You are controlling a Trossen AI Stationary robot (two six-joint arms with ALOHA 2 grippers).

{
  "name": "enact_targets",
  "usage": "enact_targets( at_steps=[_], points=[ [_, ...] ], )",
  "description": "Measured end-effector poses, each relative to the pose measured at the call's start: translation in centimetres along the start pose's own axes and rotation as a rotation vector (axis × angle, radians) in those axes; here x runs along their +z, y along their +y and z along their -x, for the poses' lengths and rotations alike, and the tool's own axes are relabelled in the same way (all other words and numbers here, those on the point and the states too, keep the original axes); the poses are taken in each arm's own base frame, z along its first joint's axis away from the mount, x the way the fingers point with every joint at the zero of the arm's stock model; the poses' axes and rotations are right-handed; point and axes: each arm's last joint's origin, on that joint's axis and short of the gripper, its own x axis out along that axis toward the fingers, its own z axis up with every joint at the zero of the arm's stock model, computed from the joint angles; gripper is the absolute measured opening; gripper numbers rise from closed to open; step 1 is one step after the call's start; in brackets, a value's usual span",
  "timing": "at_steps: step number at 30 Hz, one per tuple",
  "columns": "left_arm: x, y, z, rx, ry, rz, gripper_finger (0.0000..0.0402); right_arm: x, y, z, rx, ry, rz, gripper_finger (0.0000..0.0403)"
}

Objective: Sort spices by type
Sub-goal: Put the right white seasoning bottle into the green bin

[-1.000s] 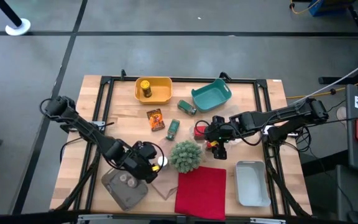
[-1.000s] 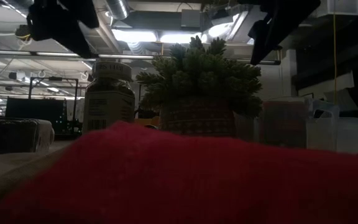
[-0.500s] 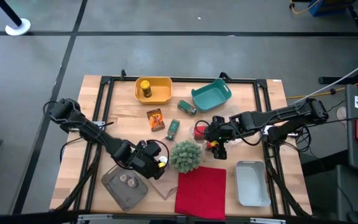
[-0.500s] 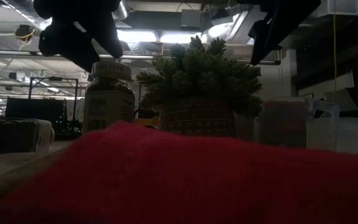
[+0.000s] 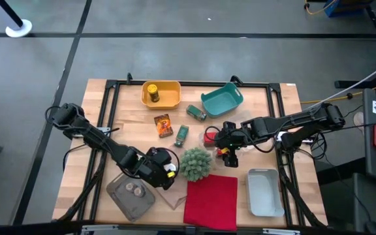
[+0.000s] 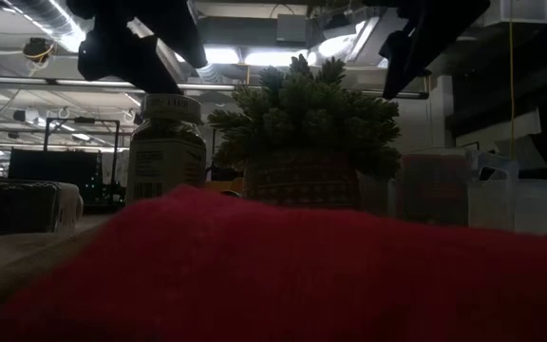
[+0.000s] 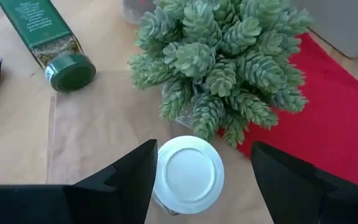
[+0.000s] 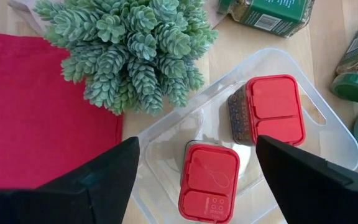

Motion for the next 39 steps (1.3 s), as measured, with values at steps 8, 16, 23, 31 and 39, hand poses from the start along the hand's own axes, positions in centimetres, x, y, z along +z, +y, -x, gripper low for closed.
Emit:
enact_targets(
  at_steps=[8, 16, 23, 31, 39],
  points=[
    [0.0, -0.1, 0.0, -0.007, 0.007, -0.093, 0.0241, 0.0, 0.0, 0.0, 0.0, 0.0, 0.0, 0.0324],
    [0.1, 0.0, -0.1, -0.006, 0.004, -0.128, 0.0241, 0.0, 0.0, 0.0, 0.0, 0.0, 0.0, 0.0324],
    [0.3, 0.1, -0.2, 0.0, 0.005, -0.252, 0.0253, 0.0, 0.0, 0.0, 0.0, 0.0, 0.0, 0.0324],
    [0.1, 0.0, -0.1, -0.004, 0.006, -0.298, 0.0275, 0.0, 0.0, 0.0, 0.0, 0.0, 0.0, 0.0324],
    [-0.8, 0.0, -1.6, 0.03, 0.04, -0.386, 0.0287, 0.0, 0.0, 0.0, 0.0, 0.001, 0.0, 0.0324]
  ],
)
